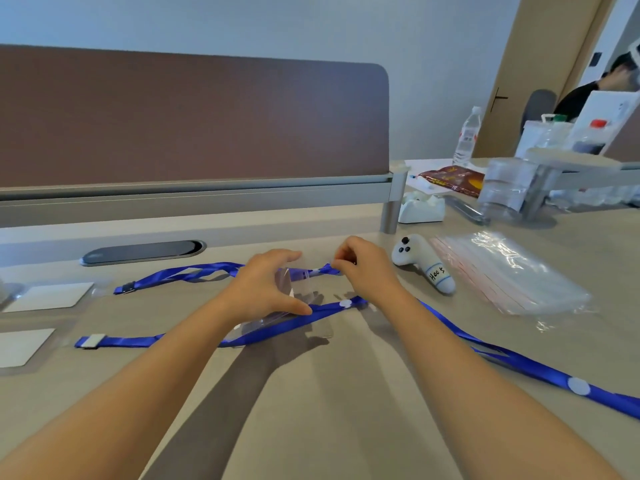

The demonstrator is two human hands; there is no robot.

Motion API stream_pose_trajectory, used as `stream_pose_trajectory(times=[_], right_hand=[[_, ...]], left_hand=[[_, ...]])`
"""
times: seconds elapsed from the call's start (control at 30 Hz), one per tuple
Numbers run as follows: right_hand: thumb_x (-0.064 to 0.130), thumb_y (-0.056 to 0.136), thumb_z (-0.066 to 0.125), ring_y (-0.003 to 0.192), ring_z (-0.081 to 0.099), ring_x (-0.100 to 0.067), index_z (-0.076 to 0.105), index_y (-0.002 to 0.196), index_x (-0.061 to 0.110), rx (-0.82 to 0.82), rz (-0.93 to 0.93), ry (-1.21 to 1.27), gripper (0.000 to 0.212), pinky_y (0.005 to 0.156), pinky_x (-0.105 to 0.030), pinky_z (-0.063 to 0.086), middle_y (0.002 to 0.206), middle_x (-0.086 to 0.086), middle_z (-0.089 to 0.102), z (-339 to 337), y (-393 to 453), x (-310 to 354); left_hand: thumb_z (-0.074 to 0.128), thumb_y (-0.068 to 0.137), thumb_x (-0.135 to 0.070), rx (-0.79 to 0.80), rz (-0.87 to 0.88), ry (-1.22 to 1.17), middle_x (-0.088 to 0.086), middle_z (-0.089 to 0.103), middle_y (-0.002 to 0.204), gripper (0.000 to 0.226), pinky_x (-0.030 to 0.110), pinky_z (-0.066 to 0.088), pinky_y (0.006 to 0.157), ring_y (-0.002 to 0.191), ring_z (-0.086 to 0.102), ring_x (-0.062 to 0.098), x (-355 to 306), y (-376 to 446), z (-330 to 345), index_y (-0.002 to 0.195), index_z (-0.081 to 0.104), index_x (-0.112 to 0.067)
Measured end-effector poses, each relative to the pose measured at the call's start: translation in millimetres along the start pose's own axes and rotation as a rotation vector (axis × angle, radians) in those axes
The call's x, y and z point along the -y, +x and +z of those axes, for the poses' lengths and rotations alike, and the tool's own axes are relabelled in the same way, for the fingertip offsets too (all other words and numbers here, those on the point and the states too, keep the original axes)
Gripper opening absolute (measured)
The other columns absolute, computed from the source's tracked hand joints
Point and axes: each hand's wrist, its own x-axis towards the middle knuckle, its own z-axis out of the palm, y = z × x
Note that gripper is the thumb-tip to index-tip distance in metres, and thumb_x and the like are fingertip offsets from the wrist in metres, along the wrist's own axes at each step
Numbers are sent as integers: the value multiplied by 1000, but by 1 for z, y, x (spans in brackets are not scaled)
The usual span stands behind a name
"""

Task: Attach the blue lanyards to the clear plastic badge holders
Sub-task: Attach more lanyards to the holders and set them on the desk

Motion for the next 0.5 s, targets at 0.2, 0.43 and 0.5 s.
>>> stream_pose_trajectory(times=[0.2, 0.43, 0.5], right_hand=[[7, 89, 51, 100, 61, -24, 60, 118, 3, 14, -120, -18, 30, 86, -25, 43, 107, -13, 69, -5, -44, 29], [3, 90, 47, 75, 60, -21, 65, 105, 3, 26, -215, 86, 24, 76, -32, 51, 102, -16, 70, 26, -87, 63], [2, 89, 48, 81, 57, -13, 66, 107, 2, 36, -215, 143, 26, 77, -23, 47, 106, -15, 69, 36, -96, 69]], left_hand=[[76, 66, -20, -79, -3, -150, 1, 37, 144, 79, 34, 38, 97, 127, 37, 19, -8, -40, -16, 133, 35, -24], [71, 71, -14, -47, -67, -321, -6, 46, 115, 60, 29, 33, 89, 114, 42, 15, 11, -97, -39, 125, 47, -22], [70, 72, -15, -35, -98, -338, -7, 44, 113, 60, 29, 33, 90, 109, 40, 12, 18, -111, -44, 126, 45, -22]])
